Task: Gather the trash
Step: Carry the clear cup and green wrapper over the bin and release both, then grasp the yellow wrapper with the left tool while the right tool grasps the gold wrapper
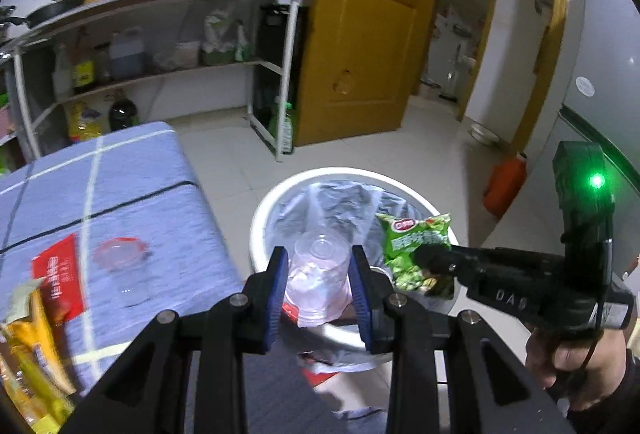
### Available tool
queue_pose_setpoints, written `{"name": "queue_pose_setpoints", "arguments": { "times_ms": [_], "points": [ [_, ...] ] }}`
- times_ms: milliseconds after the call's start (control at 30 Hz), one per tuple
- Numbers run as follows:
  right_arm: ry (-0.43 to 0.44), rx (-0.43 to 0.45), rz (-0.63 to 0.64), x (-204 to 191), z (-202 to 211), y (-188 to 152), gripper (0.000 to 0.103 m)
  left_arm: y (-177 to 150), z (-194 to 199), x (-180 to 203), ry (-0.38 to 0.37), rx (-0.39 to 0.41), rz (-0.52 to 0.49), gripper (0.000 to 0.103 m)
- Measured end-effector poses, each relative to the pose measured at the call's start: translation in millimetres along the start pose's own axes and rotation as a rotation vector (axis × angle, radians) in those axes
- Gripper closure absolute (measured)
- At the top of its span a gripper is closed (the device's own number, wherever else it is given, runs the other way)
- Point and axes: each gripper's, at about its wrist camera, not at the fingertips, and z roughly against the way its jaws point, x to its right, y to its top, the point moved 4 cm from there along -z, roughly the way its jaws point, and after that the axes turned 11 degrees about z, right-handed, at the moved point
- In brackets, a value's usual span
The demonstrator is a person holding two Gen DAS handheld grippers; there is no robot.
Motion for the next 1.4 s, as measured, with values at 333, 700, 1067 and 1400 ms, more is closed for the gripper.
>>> {"name": "queue_pose_setpoints", "arguments": {
  "times_ms": [333, 700, 1067, 1400],
  "points": [
    [-0.097, -0.051, -0.030, 28.3, -15.5, -5.6, 0.083, -2.3, -39.7, 12.0, 0.000, -0.071, 0.016, 0.070],
    [-0.097, -0.012, -0.050, 30.9, -5.7, -5.3, 0.053, 0.6, -38.4, 5.3, -0.007, -0.064, 0.056, 0.050],
    [-0.033, 0.082, -0.018, 7.8, 28.2, 1.1, 0.053, -0.5, 13.0, -1.0, -0.019, 0.029, 0.065, 0.050],
    [0.059, 0.128, 0.115, -53.4, 47.4, 0.7, 0.053, -17.0, 76.1, -35.6, 0.046, 0.117, 0.085, 0.050]
  ]
}}
